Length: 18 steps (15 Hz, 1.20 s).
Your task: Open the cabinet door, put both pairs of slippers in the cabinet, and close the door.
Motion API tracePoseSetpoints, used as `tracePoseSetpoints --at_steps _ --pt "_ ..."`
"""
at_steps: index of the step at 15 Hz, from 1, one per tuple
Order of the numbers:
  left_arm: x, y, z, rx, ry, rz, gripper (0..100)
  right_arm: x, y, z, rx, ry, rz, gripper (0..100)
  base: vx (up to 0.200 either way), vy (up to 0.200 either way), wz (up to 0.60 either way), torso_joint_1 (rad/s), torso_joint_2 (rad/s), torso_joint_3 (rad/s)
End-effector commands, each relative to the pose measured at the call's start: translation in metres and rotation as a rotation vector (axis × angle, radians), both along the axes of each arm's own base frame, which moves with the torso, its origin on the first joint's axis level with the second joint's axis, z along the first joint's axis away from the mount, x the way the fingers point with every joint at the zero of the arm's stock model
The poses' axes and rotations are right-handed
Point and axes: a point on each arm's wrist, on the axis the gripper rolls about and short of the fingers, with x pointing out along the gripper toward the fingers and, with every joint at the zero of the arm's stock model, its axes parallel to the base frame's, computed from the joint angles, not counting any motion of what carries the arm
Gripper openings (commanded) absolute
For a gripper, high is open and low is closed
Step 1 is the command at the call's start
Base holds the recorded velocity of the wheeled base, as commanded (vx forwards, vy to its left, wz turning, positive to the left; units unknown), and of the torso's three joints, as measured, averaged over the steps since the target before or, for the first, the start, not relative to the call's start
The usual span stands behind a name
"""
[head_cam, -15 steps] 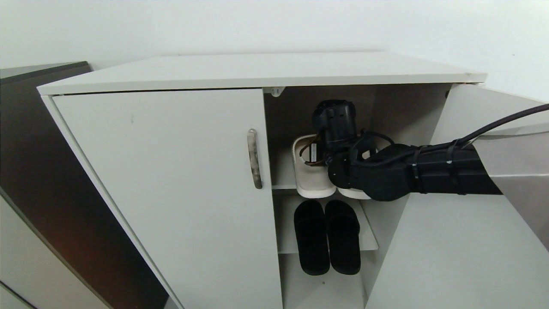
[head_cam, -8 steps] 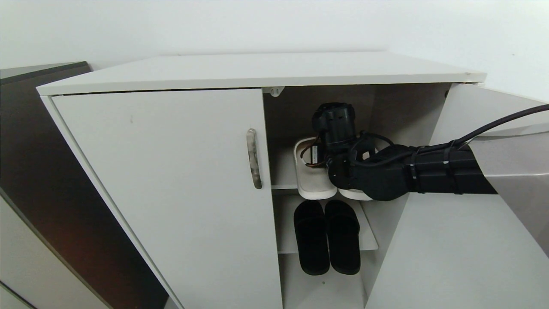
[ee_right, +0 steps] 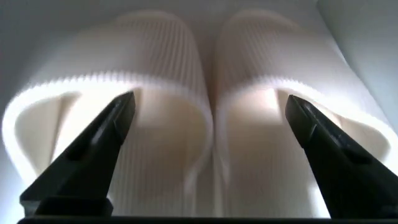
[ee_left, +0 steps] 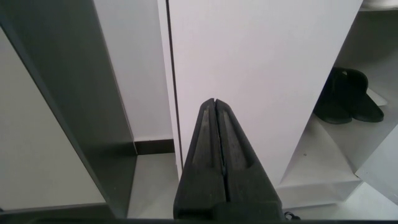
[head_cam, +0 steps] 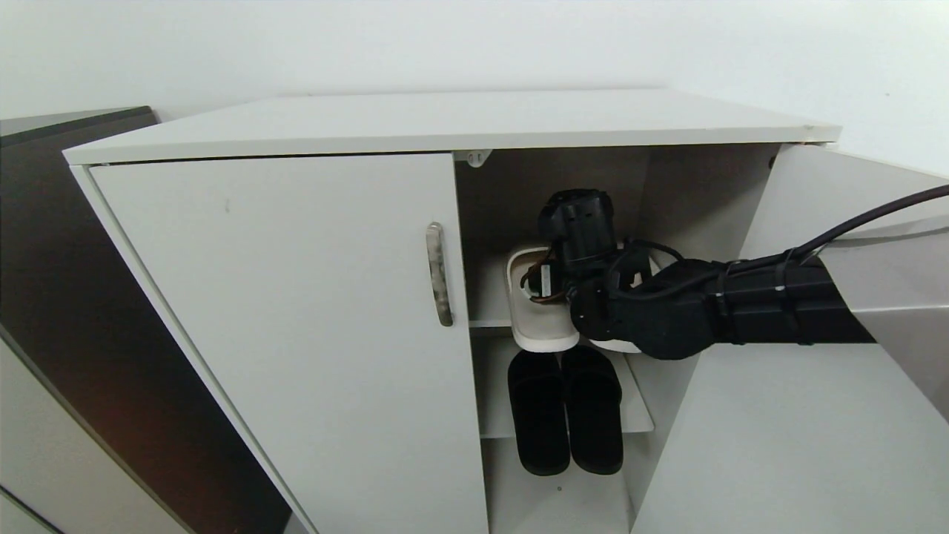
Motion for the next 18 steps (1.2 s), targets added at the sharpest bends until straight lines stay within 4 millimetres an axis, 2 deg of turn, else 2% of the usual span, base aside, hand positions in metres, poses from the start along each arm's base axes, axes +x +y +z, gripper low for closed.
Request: tracePoseSetpoints --at_steps 1,4,5,8,9,11,18 --pt "0.000 0.000 0.000 0.000 0.000 0.002 0 -0.029 -0.008 0.020 0.013 -0.015 0.031 100 0.000 0.000 0.00 0.000 0.00 0.000" --pt "0.000 0.000 0.000 0.000 0.000 0.000 0 -0.057 -0.018 0.028 0.012 -0.008 0.057 100 0.000 0.000 0.00 0.000 0.00 0.000" --pt "0.000 0.000 0.000 0.000 0.000 0.000 0 -0.077 -0.021 0.027 0.025 0.007 0.085 100 0.000 0.000 0.00 0.000 0.00 0.000" --pt "0.000 0.000 0.000 0.000 0.000 0.000 0 -0.114 -0.028 0.022 0.047 0.037 0.140 100 0.000 0.000 0.00 0.000 0.00 0.000" --pt "0.000 0.000 0.000 0.000 0.000 0.000 0 -0.121 -0.031 0.020 0.050 0.037 0.150 0 0.000 0.000 0.00 0.000 0.00 0.000" --pt "0.000 0.000 0.000 0.000 0.000 0.000 0 -0.129 -0.035 0.016 0.057 0.025 0.164 0 0.000 0.000 0.00 0.000 0.00 0.000" --pt "0.000 0.000 0.000 0.000 0.000 0.000 0 -0.130 -0.028 0.007 0.038 0.029 0.181 0 0.000 0.000 0.00 0.000 0.00 0.000"
